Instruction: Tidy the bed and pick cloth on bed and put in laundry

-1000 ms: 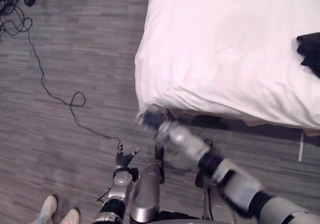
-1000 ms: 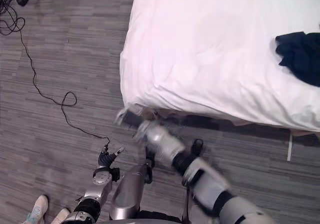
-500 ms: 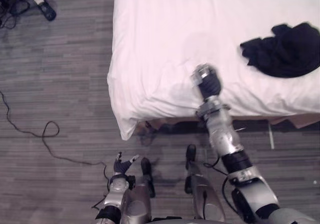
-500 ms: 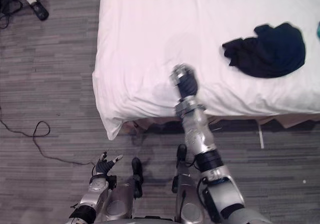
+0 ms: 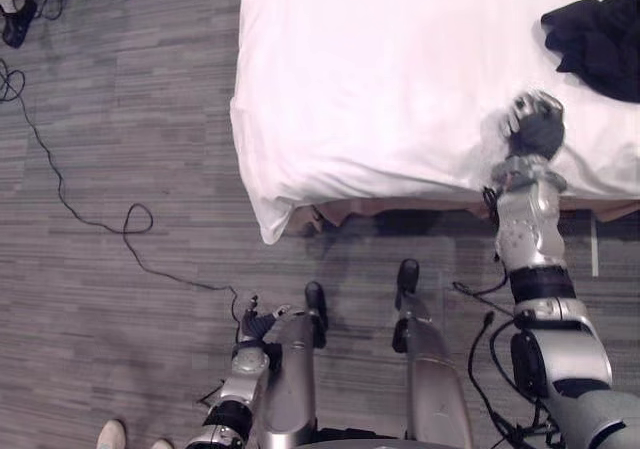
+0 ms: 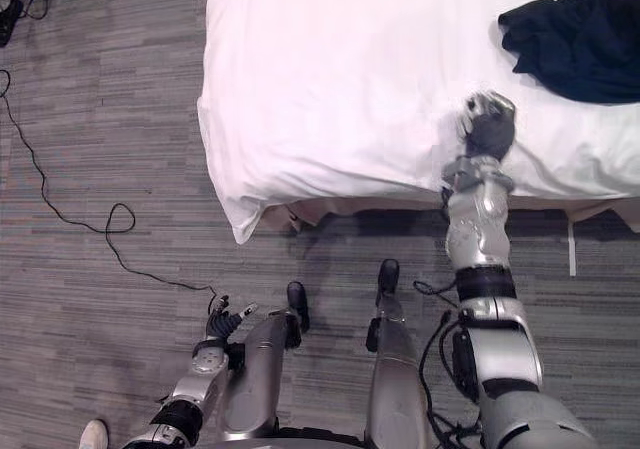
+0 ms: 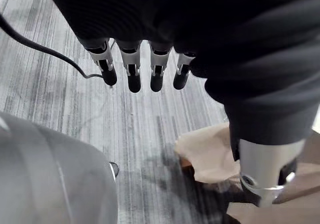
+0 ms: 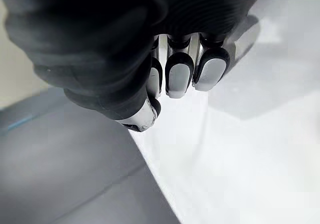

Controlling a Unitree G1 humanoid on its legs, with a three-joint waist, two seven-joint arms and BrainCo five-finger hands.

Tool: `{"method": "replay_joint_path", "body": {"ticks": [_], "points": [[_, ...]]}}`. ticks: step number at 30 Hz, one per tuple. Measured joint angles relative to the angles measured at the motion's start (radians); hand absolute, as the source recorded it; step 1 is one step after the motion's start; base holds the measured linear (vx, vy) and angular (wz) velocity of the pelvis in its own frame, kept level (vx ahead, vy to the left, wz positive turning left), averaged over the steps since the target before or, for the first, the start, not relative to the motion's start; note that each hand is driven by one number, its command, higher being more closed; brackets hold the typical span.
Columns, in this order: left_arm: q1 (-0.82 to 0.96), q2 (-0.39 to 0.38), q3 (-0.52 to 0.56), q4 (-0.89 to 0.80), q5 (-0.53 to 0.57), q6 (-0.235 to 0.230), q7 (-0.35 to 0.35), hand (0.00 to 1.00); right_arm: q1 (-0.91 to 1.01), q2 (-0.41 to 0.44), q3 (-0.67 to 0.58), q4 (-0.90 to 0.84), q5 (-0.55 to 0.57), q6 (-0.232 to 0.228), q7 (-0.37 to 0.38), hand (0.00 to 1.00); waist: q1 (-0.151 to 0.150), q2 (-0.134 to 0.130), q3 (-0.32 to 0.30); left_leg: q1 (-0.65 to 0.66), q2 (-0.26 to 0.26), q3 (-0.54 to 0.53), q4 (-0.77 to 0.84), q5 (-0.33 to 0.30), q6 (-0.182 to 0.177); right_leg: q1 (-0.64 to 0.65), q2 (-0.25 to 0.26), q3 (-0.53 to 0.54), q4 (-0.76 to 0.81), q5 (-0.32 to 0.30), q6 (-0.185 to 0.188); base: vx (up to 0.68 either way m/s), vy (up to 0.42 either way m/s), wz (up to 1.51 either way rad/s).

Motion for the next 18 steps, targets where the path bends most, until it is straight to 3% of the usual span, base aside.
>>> {"method": "replay_joint_path", "body": {"ticks": [3,6,7,8,10,13,14,16,17,18], "points": [[0.049,-0.005,0.059,-0.075,0.0,0.008,0.0,0.0,0.279,0.103,-0.21,0.003,0.001,0.016,-0.067,1.0,-0.013,-0.027,0.013,0.14,-0.003,0.038,-0.089,0.001,-0.004,0.12,-0.002,0.001,-0.081,-0.016,0.023,0.08,0.037,-0.33],[0.111,0.005,0.104,-0.083,0.001,0.017,-0.002,0.0,0.483,0.156,-0.378,0.026,0.002,0.032,-0.096,1.0,-0.067,-0.067,-0.018,0.257,-0.024,0.08,-0.204,0.011,-0.018,0.193,-0.005,0.018,-0.119,-0.021,0.03,0.13,0.032,-0.32],[0.136,0.005,0.119,-0.078,0.001,0.027,-0.005,0.0,0.543,0.161,-0.428,0.059,0.002,0.034,-0.096,0.0,-0.088,-0.085,-0.057,0.292,-0.029,0.098,-0.246,0.019,-0.029,0.198,-0.006,0.024,-0.12,-0.021,0.03,0.17,0.017,-0.43],[0.154,0.004,0.132,-0.06,0.004,0.035,-0.014,0.0,0.606,0.165,-0.481,0.111,0.0,0.038,-0.094,0.0,-0.111,-0.097,-0.092,0.338,-0.031,0.113,-0.287,0.025,-0.037,0.217,-0.001,0.023,-0.118,-0.021,0.03,0.25,0.018,-0.46],[0.145,-0.004,0.127,-0.023,0.025,0.037,-0.044,0.0,0.686,0.18,-0.52,0.187,-0.011,0.061,-0.082,0.0,-0.126,-0.105,-0.137,0.41,-0.021,0.151,-0.331,0.035,-0.052,0.244,0.019,0.039,-0.104,-0.033,0.021,0.22,0.016,-0.43],[0.131,-0.008,0.101,0.004,0.055,0.037,-0.066,0.0,0.695,0.215,-0.514,0.248,-0.056,0.094,-0.063,0.0,-0.153,-0.109,-0.159,0.492,-0.018,0.223,-0.359,0.039,-0.05,0.248,0.037,0.073,-0.062,-0.048,0.012,0.13,0.039,-0.6],[0.118,-0.012,0.083,0.017,0.072,0.038,-0.072,0.0,0.675,0.236,-0.497,0.288,-0.083,0.113,-0.051,0.0,-0.158,-0.106,-0.16,0.517,-0.015,0.273,-0.36,0.036,-0.05,0.231,0.03,0.038,-0.044,-0.088,-0.002,0.07,0.088,-1.12],[0.088,-0.01,0.045,0.045,0.087,0.046,-0.076,0.0,0.617,0.261,-0.44,0.383,-0.15,0.15,-0.038,0.0,-0.169,-0.081,-0.175,0.537,0.006,0.381,-0.358,0.022,-0.056,0.201,-0.064,-0.306,0.054,-0.183,-0.054,0.06,0.099,-1.54],[0.079,0.01,0.024,0.056,0.106,0.056,-0.085,0.0,0.588,0.285,-0.384,0.426,-0.204,0.17,-0.037,0.0,-0.168,-0.073,-0.181,0.557,0.017,0.459,-0.359,0.013,-0.068,0.208,-0.143,-0.588,0.125,-0.23,-0.1,0.1,0.06,-1.55],[0.072,0.019,0.021,0.066,0.117,0.057,-0.088,0.0,0.576,0.298,-0.363,0.439,-0.224,0.173,-0.035,0.0,-0.169,-0.073,-0.181,0.567,0.019,0.491,-0.357,0.009,-0.074,0.22,-0.174,-0.687,0.151,-0.234,-0.111,0.14,0.032,-1.76]]}}
